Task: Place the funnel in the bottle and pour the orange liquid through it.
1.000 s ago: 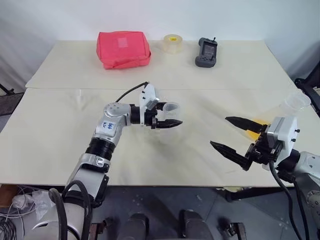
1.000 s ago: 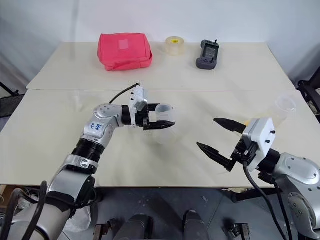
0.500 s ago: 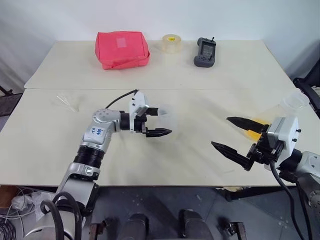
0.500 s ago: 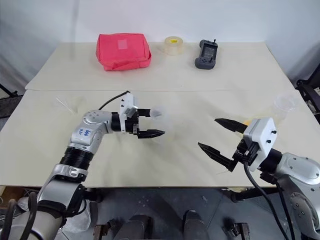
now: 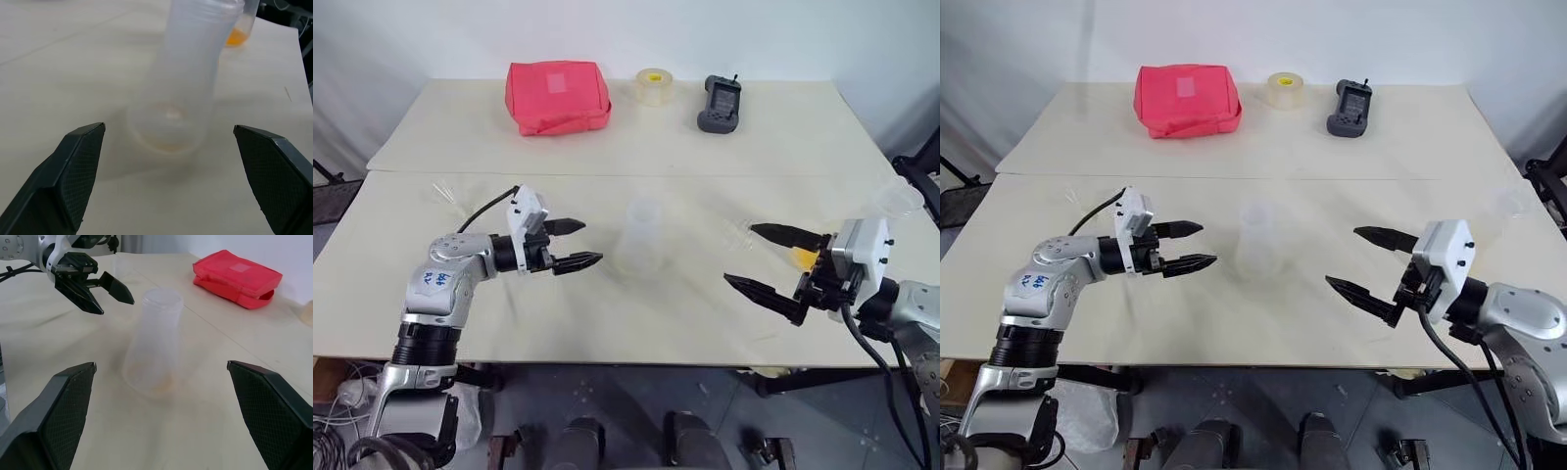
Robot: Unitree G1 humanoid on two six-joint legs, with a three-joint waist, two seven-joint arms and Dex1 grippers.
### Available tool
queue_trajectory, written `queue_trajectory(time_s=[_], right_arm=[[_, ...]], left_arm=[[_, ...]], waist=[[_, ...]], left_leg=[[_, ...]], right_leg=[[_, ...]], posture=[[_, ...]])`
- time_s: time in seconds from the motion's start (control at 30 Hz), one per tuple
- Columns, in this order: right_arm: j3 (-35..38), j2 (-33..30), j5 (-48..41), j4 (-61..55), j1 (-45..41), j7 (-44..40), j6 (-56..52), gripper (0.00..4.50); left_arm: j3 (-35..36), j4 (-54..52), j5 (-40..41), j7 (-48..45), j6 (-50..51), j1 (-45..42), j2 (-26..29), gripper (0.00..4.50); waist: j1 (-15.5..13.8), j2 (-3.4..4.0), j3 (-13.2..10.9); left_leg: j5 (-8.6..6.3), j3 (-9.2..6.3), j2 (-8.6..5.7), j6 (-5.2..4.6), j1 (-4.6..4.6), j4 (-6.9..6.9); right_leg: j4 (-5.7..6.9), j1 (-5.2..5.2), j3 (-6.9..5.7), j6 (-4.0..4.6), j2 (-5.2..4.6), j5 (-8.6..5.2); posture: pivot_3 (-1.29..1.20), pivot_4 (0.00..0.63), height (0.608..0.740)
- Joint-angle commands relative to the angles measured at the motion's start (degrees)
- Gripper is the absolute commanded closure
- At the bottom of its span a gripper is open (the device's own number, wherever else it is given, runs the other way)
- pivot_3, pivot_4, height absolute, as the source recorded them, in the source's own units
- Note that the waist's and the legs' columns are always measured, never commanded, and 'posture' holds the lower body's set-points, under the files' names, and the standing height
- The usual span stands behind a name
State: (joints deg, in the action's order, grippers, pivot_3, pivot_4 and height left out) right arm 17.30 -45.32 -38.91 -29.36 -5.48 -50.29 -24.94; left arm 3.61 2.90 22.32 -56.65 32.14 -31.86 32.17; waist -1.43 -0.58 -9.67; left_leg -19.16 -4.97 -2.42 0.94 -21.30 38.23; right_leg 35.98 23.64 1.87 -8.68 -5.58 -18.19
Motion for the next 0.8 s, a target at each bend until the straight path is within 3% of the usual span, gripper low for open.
queue_trajectory(time_s=[0.03, 0.2, 0.4, 0.5, 0.8], right_arm=[[-0.32, -0.67, 0.27, 0.65, -1.67, -1.17, 1.05, 0.0], [-0.21, -0.63, -0.16, 0.72, -1.87, -2.19, 0.78, 0.0], [-1.12, 0.86, -0.89, -0.89, -3.81, 0.25, -0.24, 0.0], [-2.54, 1.33, 0.1, -0.27, -3.71, -0.47, 0.49, 0.0], [-3.29, 1.39, 0.38, 0.78, -5.46, -0.75, 1.19, 0.0]], left_arm=[[3.61, -4.3, 1.88, 2.59, 1.85, 1.81, 2.07, 0.04], [9.46, -2.92, 0.99, 7.41, 0.54, 4.95, 5.82, 0.04], [16.29, 1.82, -3.67, 22.82, -5.5, 5.59, 3.76, 0.04], [17.74, 7.23, -7.35, 33.72, -8.32, 3.1, 0.86, 0.04], [18.97, 23.44, -11.85, 50.45, -13.5, -7.41, -1.91, 0.04]], waist=[[0.09, 0.0, 0.0], [0.75, 0.01, -0.01], [0.08, 0.01, -0.01], [-0.17, 0.0, 0.0], [-0.04, -0.04, 0.0]], left_leg=[[0.0, 0.0, 0.0, 0.0, 0.01, -0.03], [0.0, 0.03, 0.09, 0.03, 0.02, -0.13], [0.0, 0.02, 0.01, 0.02, 0.03, -0.06], [0.0, 0.01, 0.01, 0.02, 0.02, -0.06], [0.0, 0.01, -0.02, 0.03, 0.0, -0.04]], right_leg=[[0.0, 0.0, 0.0, 0.0, 0.0, 0.0], [0.03, 0.1, 0.01, 0.03, 0.05, -0.01], [0.01, 0.06, 0.01, 0.02, -0.05, -0.01], [0.01, 0.06, -0.01, 0.02, -0.03, -0.01], [0.05, 0.08, -0.05, -0.02, -0.01, 0.01]], posture=[[0.0, 0.15, 0.74], [0.0, 0.15, 0.74], [0.0, 0.15, 0.74], [0.0, 0.15, 0.74], [0.0, 0.15, 0.74]])
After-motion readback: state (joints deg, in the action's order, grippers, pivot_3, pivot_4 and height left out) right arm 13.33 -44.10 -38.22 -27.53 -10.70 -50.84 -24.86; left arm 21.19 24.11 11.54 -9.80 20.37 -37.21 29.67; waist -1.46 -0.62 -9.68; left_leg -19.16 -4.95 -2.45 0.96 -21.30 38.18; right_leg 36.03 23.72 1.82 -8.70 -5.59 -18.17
